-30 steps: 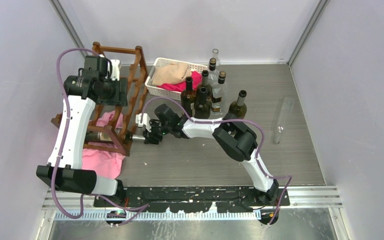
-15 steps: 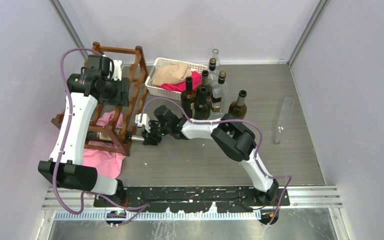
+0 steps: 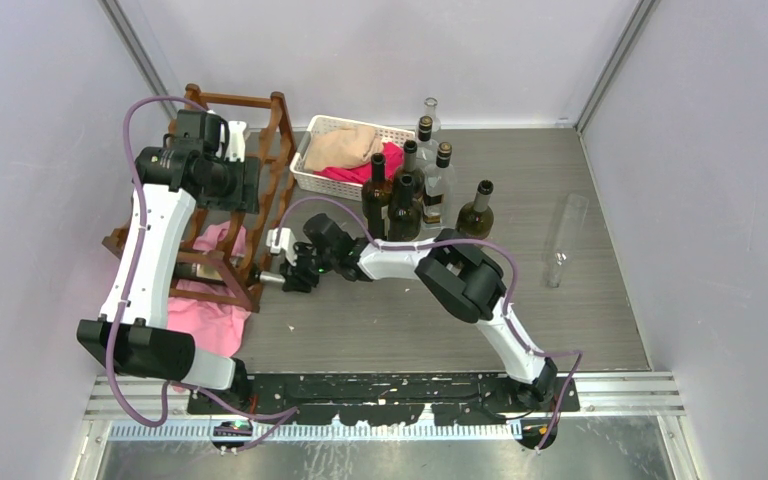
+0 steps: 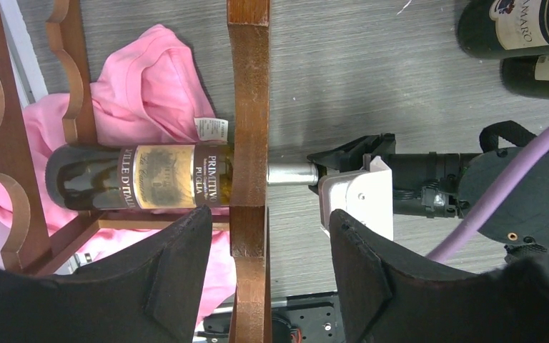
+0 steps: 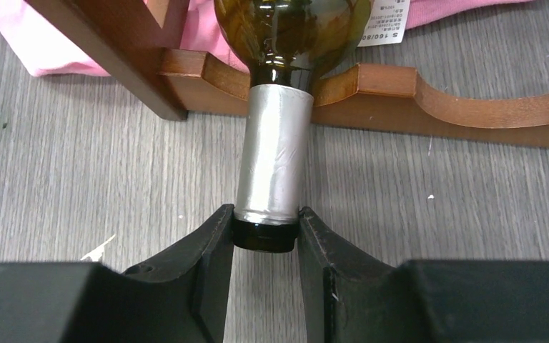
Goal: Put the wine bottle on the wine rack
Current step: Place the wine bottle in the wine rack.
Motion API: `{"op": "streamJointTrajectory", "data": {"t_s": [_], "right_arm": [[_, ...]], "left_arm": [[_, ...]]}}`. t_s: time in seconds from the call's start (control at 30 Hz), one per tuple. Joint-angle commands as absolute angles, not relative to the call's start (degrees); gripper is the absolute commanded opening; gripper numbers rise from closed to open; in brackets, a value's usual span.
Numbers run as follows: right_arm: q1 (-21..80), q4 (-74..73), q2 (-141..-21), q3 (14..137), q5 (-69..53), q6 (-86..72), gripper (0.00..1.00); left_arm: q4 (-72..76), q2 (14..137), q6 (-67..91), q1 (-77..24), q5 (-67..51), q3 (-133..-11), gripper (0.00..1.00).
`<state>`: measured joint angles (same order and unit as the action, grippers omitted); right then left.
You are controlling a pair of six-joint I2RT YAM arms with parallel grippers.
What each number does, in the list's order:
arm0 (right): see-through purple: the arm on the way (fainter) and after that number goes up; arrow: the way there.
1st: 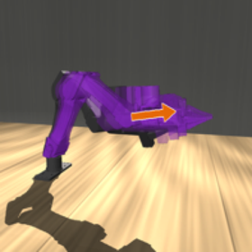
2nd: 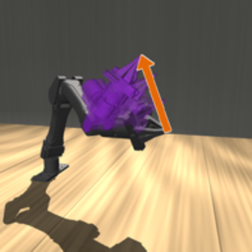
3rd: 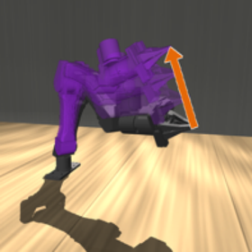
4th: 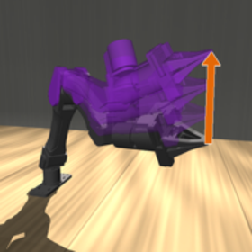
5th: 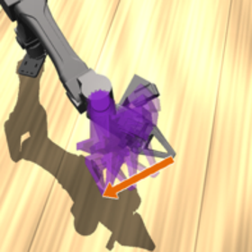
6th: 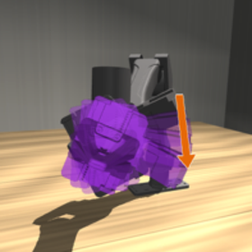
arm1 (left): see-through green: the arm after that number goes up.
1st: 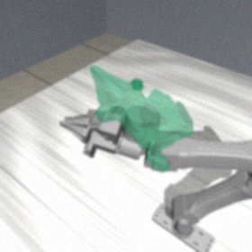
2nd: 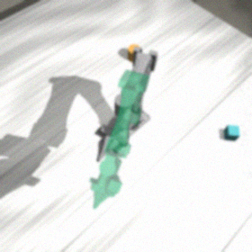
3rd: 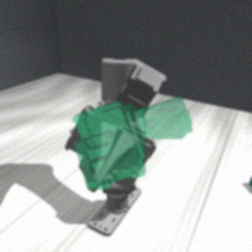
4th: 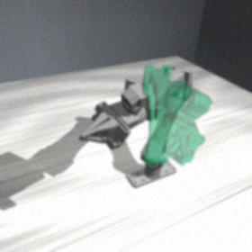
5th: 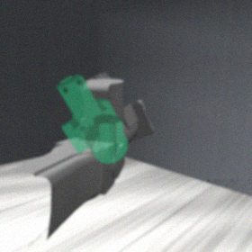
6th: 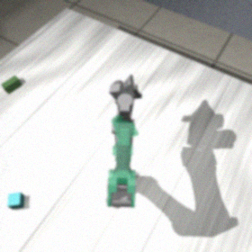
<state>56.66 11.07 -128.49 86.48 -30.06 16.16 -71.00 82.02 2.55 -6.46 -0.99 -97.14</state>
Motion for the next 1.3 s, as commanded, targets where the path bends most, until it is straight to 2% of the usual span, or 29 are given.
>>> {"op": "streamJointTrajectory", "data": {"t_s": [0.0, 0.23, 0.33, 0.43, 0.53, 0.6, 0.7, 0.9, 1.0, 1.1, 1.27], "right_arm": [[57.1, 13.1, -129.4, 91.3, -30.1, 13.8, 0.03], [57.2, 14.0, -130.5, 93.5, -30.3, 12.5, 0.10], [57.2, 13.7, -130.2, 94.0, -30.6, 12.1, 0.35], [57.0, 11.5, -127.9, 93.1, -31.3, 13.3, 0.74], [56.7, 10.5, -123.0, 89.8, -32.8, 15.0, 0.95], [56.5, 8.0, -120.3, 88.4, -33.8, 16.9, 0.99], [56.4, 1.7, -116.0, 87.2, -37.0, 20.8, 1.00], [56.4, -18.0, -107.7, 88.9, -41.7, 26.7, 1.00], [56.3, -28.1, -104.0, 91.4, -43.7, 28.9, 1.00], [56.3, -35.8, -99.8, 93.1, -43.2, 31.2, 1.00], [56.1, -44.7, -92.4, 93.9, -40.0, 34.7, 1.00]], "left_arm": [[-69.0, 81.2, 2.5, -6.5, -1.7, -97.3, 0.61], [-68.0, 80.0, 3.8, -6.5, -0.8, -97.9, 0.64], [-67.2, 79.0, 4.8, -6.5, -0.4, -98.7, 0.68], [-65.8, 77.2, 6.3, -6.5, 1.2, -99.8, 0.76], [-63.2, 74.1, 8.1, -6.5, 1.8, -100.0, 0.82], [-61.0, 72.0, 9.8, -6.5, 2.0, -99.7, 0.88], [-56.8, 68.6, 13.7, -6.5, 1.5, -99.1, 0.95], [-43.8, 64.0, 27.9, -6.5, -6.6, -97.3, 1.00], [-40.0, 62.8, 37.9, -6.5, -5.5, -97.6, 1.00], [-43.3, 62.6, 47.4, -6.5, 0.3, -102.2, 1.00], [-59.6, 67.1, 56.9, -6.5, 6.4, -117.1, 0.99]]}}
